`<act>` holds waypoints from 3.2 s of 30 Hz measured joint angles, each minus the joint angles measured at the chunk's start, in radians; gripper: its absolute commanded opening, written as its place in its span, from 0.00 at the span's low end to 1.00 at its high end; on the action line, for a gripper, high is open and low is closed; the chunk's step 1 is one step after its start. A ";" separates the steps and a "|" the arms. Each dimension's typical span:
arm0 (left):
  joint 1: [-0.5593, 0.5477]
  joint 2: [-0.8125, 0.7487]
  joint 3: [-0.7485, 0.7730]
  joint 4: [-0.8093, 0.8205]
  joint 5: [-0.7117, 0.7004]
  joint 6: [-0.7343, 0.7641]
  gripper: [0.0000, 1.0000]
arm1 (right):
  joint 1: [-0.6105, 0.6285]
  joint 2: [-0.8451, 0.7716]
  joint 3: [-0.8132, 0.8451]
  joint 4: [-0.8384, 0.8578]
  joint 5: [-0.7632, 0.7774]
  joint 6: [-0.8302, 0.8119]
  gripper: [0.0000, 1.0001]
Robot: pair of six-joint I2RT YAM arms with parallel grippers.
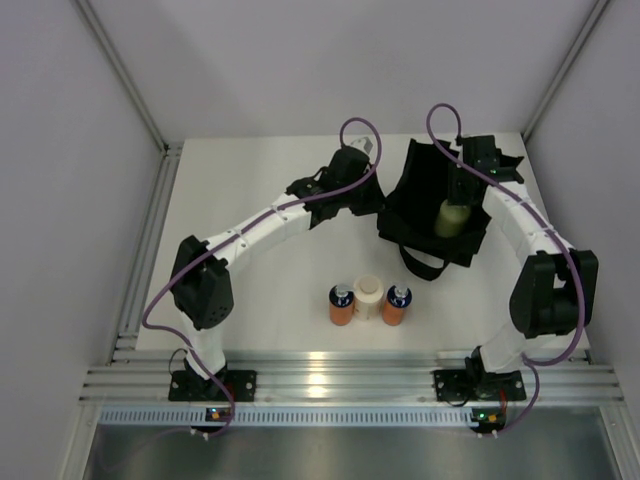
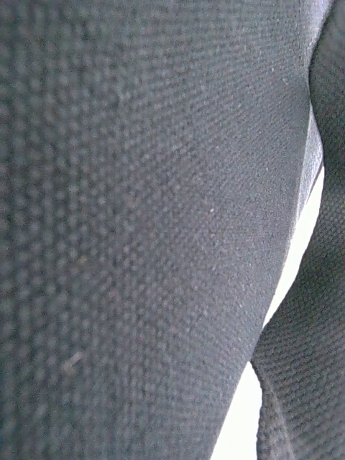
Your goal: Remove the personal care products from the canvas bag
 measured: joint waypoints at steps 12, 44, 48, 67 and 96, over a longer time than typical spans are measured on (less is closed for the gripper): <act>-0.003 -0.002 0.000 -0.006 -0.007 -0.003 0.00 | -0.003 -0.055 -0.053 0.028 -0.048 -0.011 0.00; -0.004 -0.002 0.026 -0.024 -0.045 -0.008 0.00 | 0.037 -0.220 0.174 -0.144 -0.116 -0.009 0.00; -0.006 -0.002 0.026 -0.025 -0.064 -0.007 0.00 | 0.046 -0.270 0.241 -0.192 -0.129 -0.010 0.00; -0.008 -0.002 0.037 -0.042 -0.091 -0.003 0.00 | 0.064 -0.391 0.473 -0.356 -0.190 -0.017 0.00; -0.008 -0.001 0.065 -0.068 -0.119 0.003 0.00 | 0.168 -0.508 0.493 -0.383 -0.593 -0.116 0.00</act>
